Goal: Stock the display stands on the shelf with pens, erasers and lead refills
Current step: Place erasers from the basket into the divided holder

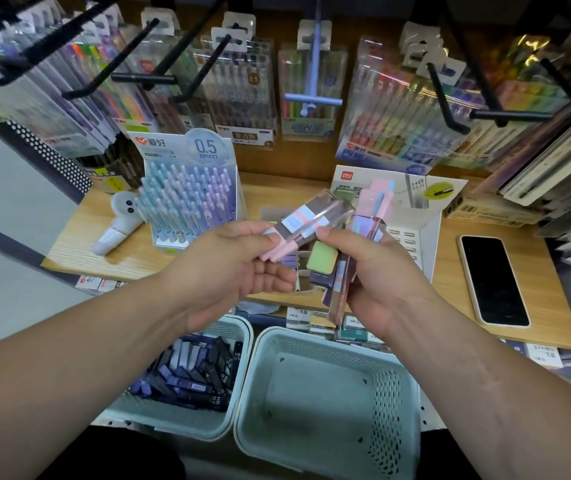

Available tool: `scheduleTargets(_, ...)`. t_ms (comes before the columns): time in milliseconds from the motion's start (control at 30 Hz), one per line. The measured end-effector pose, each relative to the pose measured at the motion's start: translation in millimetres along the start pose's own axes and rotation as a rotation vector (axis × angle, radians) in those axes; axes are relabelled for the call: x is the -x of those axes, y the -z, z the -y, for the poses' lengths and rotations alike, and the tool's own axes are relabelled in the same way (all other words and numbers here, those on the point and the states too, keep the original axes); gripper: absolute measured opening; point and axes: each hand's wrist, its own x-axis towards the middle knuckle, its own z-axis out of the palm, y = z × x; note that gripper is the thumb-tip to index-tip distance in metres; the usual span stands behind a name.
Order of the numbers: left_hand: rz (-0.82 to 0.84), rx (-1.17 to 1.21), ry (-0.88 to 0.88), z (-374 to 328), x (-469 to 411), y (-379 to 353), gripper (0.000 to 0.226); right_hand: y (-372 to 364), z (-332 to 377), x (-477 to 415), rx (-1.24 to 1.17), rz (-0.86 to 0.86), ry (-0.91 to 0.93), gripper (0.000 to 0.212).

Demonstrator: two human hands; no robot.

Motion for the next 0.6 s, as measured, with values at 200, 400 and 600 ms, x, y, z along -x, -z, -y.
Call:
scheduleTargets(200, -0.152, -0.231, -0.066, -15.9, -17.0, 20.0, 0.018, 14.1, 1.3, -1.1, 0.042, -0.205, -0.016, 0.033)
scheduleTargets(400, -0.225, -0.678, -0.161, -14.6, -34.7, 18.3, 0.010, 24.7, 7.6, 3.0, 0.021, -0.251, 0.003, 0.034)
scheduleTargets(600, -0.250, -0.950, -0.420, -15.1, -62.4, -6.1, 0.023, 26.1, 10.3, 6.1, 0.040, -0.216, -0.001, 0.032)
